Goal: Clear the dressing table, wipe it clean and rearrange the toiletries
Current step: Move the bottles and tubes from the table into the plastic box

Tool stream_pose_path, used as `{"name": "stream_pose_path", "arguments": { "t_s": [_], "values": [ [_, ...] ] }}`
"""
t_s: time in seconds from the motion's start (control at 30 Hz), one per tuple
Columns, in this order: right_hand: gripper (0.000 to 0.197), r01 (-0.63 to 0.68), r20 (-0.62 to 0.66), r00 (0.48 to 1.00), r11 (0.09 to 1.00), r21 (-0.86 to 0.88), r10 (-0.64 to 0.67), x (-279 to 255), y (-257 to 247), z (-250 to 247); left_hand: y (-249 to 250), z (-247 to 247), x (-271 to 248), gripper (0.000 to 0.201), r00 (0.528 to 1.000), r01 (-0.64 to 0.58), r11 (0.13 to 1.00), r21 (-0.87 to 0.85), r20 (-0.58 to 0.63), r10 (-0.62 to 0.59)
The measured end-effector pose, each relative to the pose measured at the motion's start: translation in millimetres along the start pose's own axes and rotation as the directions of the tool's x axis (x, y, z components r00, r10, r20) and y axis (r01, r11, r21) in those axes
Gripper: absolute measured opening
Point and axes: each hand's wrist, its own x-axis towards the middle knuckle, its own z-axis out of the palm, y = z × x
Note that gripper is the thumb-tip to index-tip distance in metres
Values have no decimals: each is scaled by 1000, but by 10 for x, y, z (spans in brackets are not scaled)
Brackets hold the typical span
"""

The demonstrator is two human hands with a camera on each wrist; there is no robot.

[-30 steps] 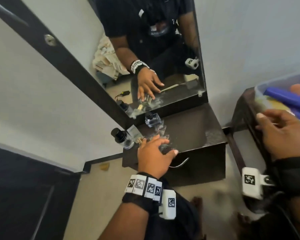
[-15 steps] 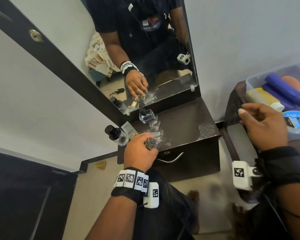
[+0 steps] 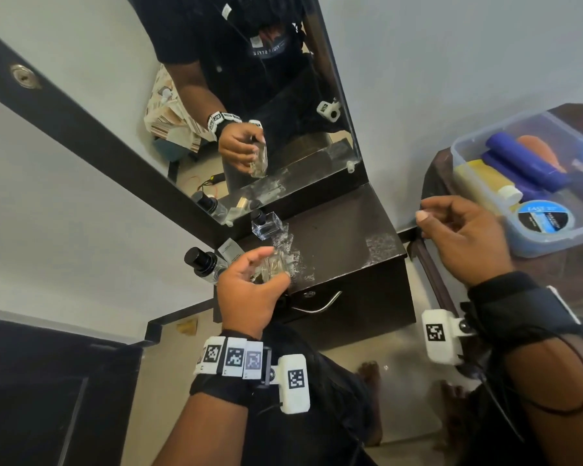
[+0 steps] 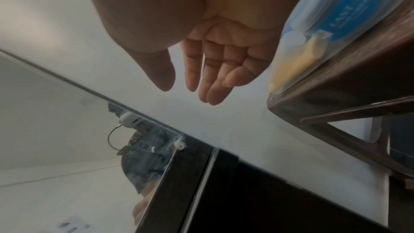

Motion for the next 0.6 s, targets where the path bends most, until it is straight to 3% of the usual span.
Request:
{"name": "stream_pose_path", "arguments": {
  "t_s": [0.13,0.2,0.33,0.43,0.5,0.6],
  "values": [
    [21,6,150,988,990,139,-27,-121,-128,209,172,203,-54,36,998,-54,936,-347,-40,43],
    [26,-2,241,970,988,154,-36,-209,-157,292,256,334,-83,32,999,-38,864,-502,7,48],
    [65,-83,442,897,976,200,-14,-319,-216,346,418,574,-144,35,973,166,651,-741,232,16],
    [63,-133,515,855,935,327,-59,-324,-227,339,506,709,-223,24,913,346,533,-772,408,-2],
    [62,-121,504,858,916,382,-96,-305,-216,297,581,808,-271,22,886,409,519,-751,463,-28],
    [58,-95,444,893,938,333,-67,-254,-195,210,662,955,-317,16,901,394,619,-679,417,-117]
  ]
}}
